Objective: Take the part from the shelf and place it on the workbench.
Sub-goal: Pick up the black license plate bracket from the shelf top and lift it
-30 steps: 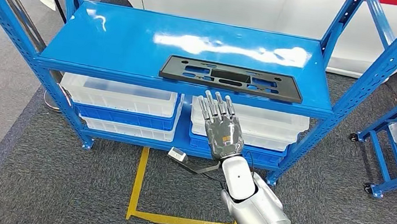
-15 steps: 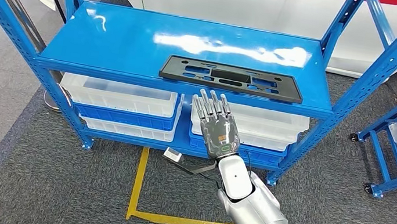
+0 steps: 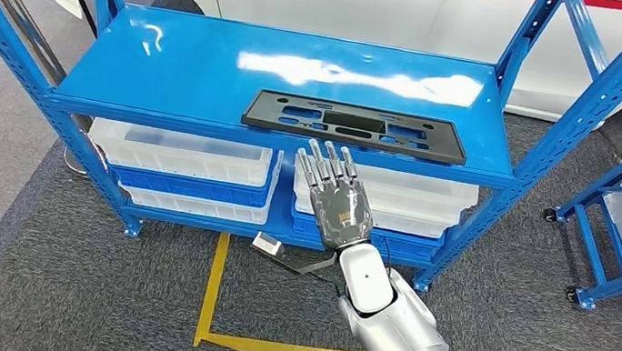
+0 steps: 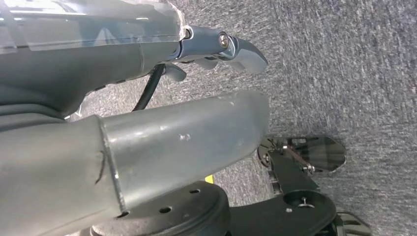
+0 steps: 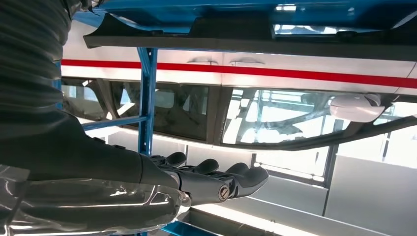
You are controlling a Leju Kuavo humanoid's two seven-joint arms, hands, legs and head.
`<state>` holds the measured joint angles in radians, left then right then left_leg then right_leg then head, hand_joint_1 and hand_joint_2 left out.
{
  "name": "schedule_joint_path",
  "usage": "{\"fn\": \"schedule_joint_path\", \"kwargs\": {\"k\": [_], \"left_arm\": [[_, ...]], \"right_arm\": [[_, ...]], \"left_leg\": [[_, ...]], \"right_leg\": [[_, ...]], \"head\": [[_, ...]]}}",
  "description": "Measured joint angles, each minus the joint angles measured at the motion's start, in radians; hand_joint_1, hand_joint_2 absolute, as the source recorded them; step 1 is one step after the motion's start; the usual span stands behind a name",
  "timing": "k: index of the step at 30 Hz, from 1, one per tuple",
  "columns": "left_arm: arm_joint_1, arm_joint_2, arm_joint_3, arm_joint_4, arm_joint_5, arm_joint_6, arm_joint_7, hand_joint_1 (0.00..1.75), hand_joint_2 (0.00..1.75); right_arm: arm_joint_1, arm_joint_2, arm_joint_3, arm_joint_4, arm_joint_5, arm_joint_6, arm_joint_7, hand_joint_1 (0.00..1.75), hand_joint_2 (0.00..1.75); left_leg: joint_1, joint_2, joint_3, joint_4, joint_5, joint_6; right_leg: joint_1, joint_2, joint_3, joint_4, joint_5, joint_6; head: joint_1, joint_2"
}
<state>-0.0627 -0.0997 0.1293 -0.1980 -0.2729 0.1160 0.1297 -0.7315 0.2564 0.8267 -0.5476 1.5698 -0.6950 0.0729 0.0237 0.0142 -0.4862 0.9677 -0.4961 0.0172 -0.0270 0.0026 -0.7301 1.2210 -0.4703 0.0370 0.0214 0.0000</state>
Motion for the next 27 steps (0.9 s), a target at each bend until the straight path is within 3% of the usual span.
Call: {"fn": "schedule_joint_path", "kwargs": {"k": [2, 3, 6, 8, 9, 11, 12, 13, 14, 15, 17, 18, 20, 23, 25, 27], "left_arm": [[0.0, 0.0, 0.0, 0.0, -0.002, 0.0, -0.002, 0.0, 0.0], [-0.001, 0.0, 0.0, 0.0, -0.003, 0.0, -0.003, 0.0, 0.0], [-0.003, 0.001, -0.001, 0.0, -0.008, 0.002, -0.004, 0.0, 0.0], [-0.004, 0.0, -0.001, 0.0, -0.009, 0.002, -0.004, 0.0, 0.0], [-0.005, 0.0, -0.001, 0.0, -0.009, 0.003, -0.004, 0.0, 0.0], [-0.005, 0.0, -0.001, 0.0, -0.009, 0.003, -0.003, 0.0, 0.0], [-0.004, 0.0, -0.001, 0.0, -0.009, 0.004, -0.002, 0.0, 0.0], [-0.003, 0.0, -0.001, 0.0, -0.009, 0.005, -0.001, 0.0, 0.0], [-0.001, 0.0, -0.001, 0.0, -0.009, 0.005, 0.0, 0.0, 0.0], [0.001, -0.001, -0.001, 0.0, -0.01, 0.006, 0.002, 0.0, 0.0], [0.002, 0.001, -0.001, 0.0, -0.011, 0.006, 0.004, 0.0, 0.0], [0.001, 0.001, -0.001, 0.001, -0.012, 0.006, 0.004, 0.0, 0.0], [0.0, 0.002, -0.001, 0.002, -0.013, 0.006, 0.004, 0.0, 0.0], [-0.002, -0.001, -0.001, 0.002, -0.014, 0.006, 0.004, 0.0, 0.0], [0.0, -0.002, -0.001, 0.002, -0.014, 0.007, 0.003, 0.0, 0.0], [0.0, -0.002, 0.0, 0.002, -0.016, 0.007, 0.003, 0.0, 0.0]], "right_arm": [[-0.001, 0.0, 0.0, 0.0, 0.0, 0.0, -0.001, 0.0, 1.75], [-0.001, 0.001, 0.0, -0.001, 0.0, 0.0, -0.001, 0.0, 1.75], [0.0, 0.002, 0.0, -0.002, -0.001, -0.001, -0.001, 0.0, 1.75], [0.0, 0.003, 0.0, -0.003, -0.001, -0.001, -0.001, 0.0, 1.75], [-0.001, 0.004, 0.0, -0.003, -0.001, -0.001, -0.001, 0.0, 1.75], [0.0, 0.005, 0.0, -0.003, -0.002, -0.001, -0.001, 0.0, 1.75], [0.003, 0.005, 0.0, -0.002, -0.002, -0.001, -0.001, 0.0, 1.75], [0.005, 0.005, 0.0, -0.002, -0.002, -0.001, -0.002, 0.0, 1.75], [0.007, 0.005, 0.0, -0.002, -0.002, -0.001, -0.002, 0.0, 1.75], [0.007, 0.005, 0.0, -0.002, -0.002, -0.001, -0.002, 0.0, 1.75], [0.006, 0.007, 0.0, -0.003, -0.002, -0.001, -0.002, 0.0, 1.75], [0.006, 0.009, 0.0, -0.003, -0.002, -0.002, -0.002, 0.0, 1.75], [0.008, 0.011, 0.0, -0.005, -0.002, -0.002, -0.006, 0.0, 1.75], [0.011, 0.014, 0.0, -0.014, -0.005, -0.003, -0.013, 0.0, 1.75], [0.012, 0.015, 0.0, -0.019, -0.008, -0.003, -0.02, 0.0, 1.75], [0.019, 0.015, 0.0, -0.019, -0.009, -0.003, -0.027, 0.0, 1.75]], "left_leg": [[0.005, -0.001, 0.007, 0.015, -0.022, -0.019], [0.005, -0.001, 0.007, 0.022, -0.031, -0.027], [0.004, 0.001, 0.007, 0.027, -0.043, -0.042], [0.006, 0.001, -0.002, 0.056, -0.062, -0.046], [0.006, 0.0, -0.023, 0.099, -0.082, -0.047], [0.004, -0.002, -0.102, 0.237, -0.127, -0.044], [0.001, -0.003, -0.146, 0.301, -0.139, -0.041], [-0.001, -0.003, -0.18, 0.338, -0.131, -0.036], [-0.005, -0.003, -0.198, 0.338, -0.102, -0.029], [-0.011, -0.004, -0.197, 0.299, -0.056, -0.018], [-0.024, -0.009, -0.17, 0.184, 0.035, 0.009], [-0.03, -0.011, -0.156, 0.142, 0.06, 0.02], [-0.038, -0.014, -0.141, 0.107, 0.064, 0.031], [-0.031, -0.009, -0.11, 0.048, 0.057, 0.03], [-0.022, -0.007, -0.091, 0.024, 0.056, 0.027], [-0.022, -0.007, -0.08, 0.021, 0.049, 0.028]], "right_leg": [[0.0, -0.006, 0.048, -0.111, 0.056, 0.003], [0.002, -0.007, 0.063, -0.143, 0.06, -0.004], [0.008, 0.0, 0.069, -0.155, 0.037, -0.037], [0.008, 0.005, 0.076, -0.156, 0.028, -0.053], [0.008, 0.006, 0.081, -0.157, 0.024, -0.06], [0.014, 0.007, 0.092, -0.157, 0.016, -0.07], [0.018, 0.009, 0.097, -0.157, 0.011, -0.074], [0.023, 0.012, 0.105, -0.157, 0.006, -0.076], [0.028, 0.016, 0.114, -0.157, 0.0, -0.079], [0.033, 0.019, 0.124, -0.157, -0.006, -0.08], [0.04, 0.023, 0.142, -0.159, -0.018, -0.082], [0.04, 0.025, 0.146, -0.161, -0.021, -0.08], [0.036, 0.027, 0.146, -0.166, -0.023, -0.072], [0.037, 0.022, 0.144, -0.166, -0.029, -0.056], [0.035, 0.014, 0.11, -0.096, -0.066, -0.044], [0.027, 0.01, 0.04, 0.027, -0.108, -0.033]], "head": [[0.001, 0.0], [0.002, 0.0], [0.003, 0.0], [0.002, 0.0], [0.002, 0.0], [0.0, 0.0], [0.0, 0.0], [0.0, 0.0], [0.0, 0.0], [0.0, 0.0], [0.001, 0.0], [0.001, 0.0], [0.0, 0.0], [-0.002, 0.0], [0.0, 0.0], [0.001, 0.0]]}}
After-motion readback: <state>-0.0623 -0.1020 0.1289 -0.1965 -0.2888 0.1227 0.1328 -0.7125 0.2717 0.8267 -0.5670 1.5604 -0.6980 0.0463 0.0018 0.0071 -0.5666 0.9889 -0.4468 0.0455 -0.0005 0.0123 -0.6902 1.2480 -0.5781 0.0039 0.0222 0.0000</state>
